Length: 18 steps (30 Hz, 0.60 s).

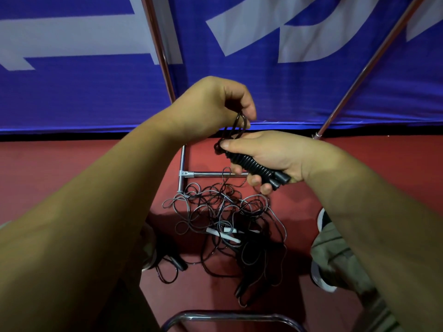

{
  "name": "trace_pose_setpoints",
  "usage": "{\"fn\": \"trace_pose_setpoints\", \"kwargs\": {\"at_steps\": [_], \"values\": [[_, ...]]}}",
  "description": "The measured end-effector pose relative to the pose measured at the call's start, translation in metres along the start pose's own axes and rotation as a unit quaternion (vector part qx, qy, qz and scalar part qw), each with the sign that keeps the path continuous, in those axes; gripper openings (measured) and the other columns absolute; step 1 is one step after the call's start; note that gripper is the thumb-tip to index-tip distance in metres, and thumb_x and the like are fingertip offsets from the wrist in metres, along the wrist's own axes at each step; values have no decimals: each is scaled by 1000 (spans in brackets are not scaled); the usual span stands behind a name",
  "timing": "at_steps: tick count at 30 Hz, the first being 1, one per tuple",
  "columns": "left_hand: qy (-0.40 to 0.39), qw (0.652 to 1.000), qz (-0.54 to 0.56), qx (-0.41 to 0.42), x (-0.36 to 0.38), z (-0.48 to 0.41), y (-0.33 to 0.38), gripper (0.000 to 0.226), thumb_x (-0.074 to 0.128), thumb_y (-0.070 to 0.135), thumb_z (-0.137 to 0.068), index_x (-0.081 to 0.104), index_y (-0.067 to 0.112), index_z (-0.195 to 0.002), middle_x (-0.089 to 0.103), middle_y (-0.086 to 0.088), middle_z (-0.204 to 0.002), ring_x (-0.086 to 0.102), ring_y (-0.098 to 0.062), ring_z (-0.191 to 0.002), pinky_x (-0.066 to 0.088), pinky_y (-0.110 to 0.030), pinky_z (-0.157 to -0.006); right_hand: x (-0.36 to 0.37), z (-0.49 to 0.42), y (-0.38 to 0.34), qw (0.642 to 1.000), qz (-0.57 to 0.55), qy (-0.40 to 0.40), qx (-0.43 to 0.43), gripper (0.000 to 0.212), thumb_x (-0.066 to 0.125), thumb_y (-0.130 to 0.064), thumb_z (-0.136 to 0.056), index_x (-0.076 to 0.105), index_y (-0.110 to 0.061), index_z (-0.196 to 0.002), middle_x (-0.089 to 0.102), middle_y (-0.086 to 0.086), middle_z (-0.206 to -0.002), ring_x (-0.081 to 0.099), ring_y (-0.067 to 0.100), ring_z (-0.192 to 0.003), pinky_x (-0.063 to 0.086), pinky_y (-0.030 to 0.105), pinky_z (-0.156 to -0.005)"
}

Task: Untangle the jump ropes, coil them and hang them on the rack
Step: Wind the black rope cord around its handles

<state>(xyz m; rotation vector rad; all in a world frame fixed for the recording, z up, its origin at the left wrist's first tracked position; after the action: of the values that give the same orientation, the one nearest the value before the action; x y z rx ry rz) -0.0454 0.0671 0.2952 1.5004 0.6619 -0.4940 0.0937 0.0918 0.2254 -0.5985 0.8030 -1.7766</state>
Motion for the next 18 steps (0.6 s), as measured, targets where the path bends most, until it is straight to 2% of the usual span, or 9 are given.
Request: {"fn": "trace_pose_setpoints", "kwargs": {"at_steps": [3, 6, 10, 11, 12, 14, 15, 18], "values": [[29, 999, -41, 10, -3, 1, 2, 24, 78, -1, -83, 79, 21, -90, 77, 6, -89, 73, -7, -87, 58, -24, -82, 3, -1, -4, 999, 26, 28, -32, 32, 67, -51, -101, 61, -20, -107, 66, 5, -87, 47, 16, -51, 42, 26, -52], [58, 994, -89, -21, -5, 1, -3, 34, 68, -6, -80, 79, 25, -84, 75, 7, -86, 70, -3, -82, 56, -20, -75, 10, 0, -6, 996, 72, 16, -55, 30, 66, -48, -102, 61, -19, -98, 68, 7, -84, 47, 18, -48, 43, 27, -50], [63, 990, -102, -76, 4, 1, -11, 34, 68, -6, -81, 79, 26, -79, 75, 6, -84, 70, -3, -76, 56, -15, -67, 13, 2, -8, 985, 166, 11, -41, 40, 61, -47, -104, 63, -10, -89, 56, 6, -55, 44, 19, -39, 39, 22, -43], [61, 989, -103, -83, 7, 1, -12, 33, 68, -5, -80, 79, 27, -79, 75, 6, -84, 70, -4, -74, 56, -16, -66, 12, 0, -7, 984, 172, 12, -37, 42, 61, -48, -103, 64, -9, -88, 53, 10, -54, 44, 21, -40, 39, 22, -43], [59, 989, -105, -88, 10, 0, -11, 33, 68, -5, -80, 78, 27, -79, 75, 6, -84, 70, -4, -73, 55, -14, -64, 13, -1, -6, 985, 171, 8, -35, 45, 61, -49, -102, 64, -7, -89, 53, 18, -59, 44, 22, -43, 40, 23, -44], [58, 988, -108, -90, 13, -1, -10, 32, 68, -3, -80, 78, 27, -78, 75, 7, -84, 69, -2, -73, 51, -10, -61, 15, -5, -3, 988, 148, -3, -38, 48, 63, -50, -99, 63, -2, -100, 59, 38, -83, 46, 25, -51, 42, 26, -47], [59, 989, -105, -91, 14, -1, -9, 32, 68, -2, -80, 78, 28, -78, 75, 8, -83, 68, -1, -74, 51, -10, -61, 15, -6, -1, 991, 125, -6, -40, 46, 64, -48, -99, 61, -3, -107, 62, 36, -91, 45, 24, -51, 42, 27, -48], [70, 990, -79, -97, 14, -1, -5, 31, 67, 0, -80, 77, 29, -77, 74, 13, -78, 67, 5, -71, 48, -8, -59, 10, -10, 4, 999, 38, 5, -37, 30, 66, -42, -102, 55, -18, -117, 65, 12, -83, 42, 19, -46, 39, 24, -49]]}}
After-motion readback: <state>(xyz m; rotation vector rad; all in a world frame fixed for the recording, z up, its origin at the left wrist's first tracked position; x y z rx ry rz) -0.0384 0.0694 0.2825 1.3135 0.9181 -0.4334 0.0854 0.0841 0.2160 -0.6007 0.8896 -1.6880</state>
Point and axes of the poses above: each hand's wrist, its own z-axis away from the middle knuckle, its own x-axis out of the palm, y = z × x, the point moved 5 cm from there along -z, towards the middle knuckle
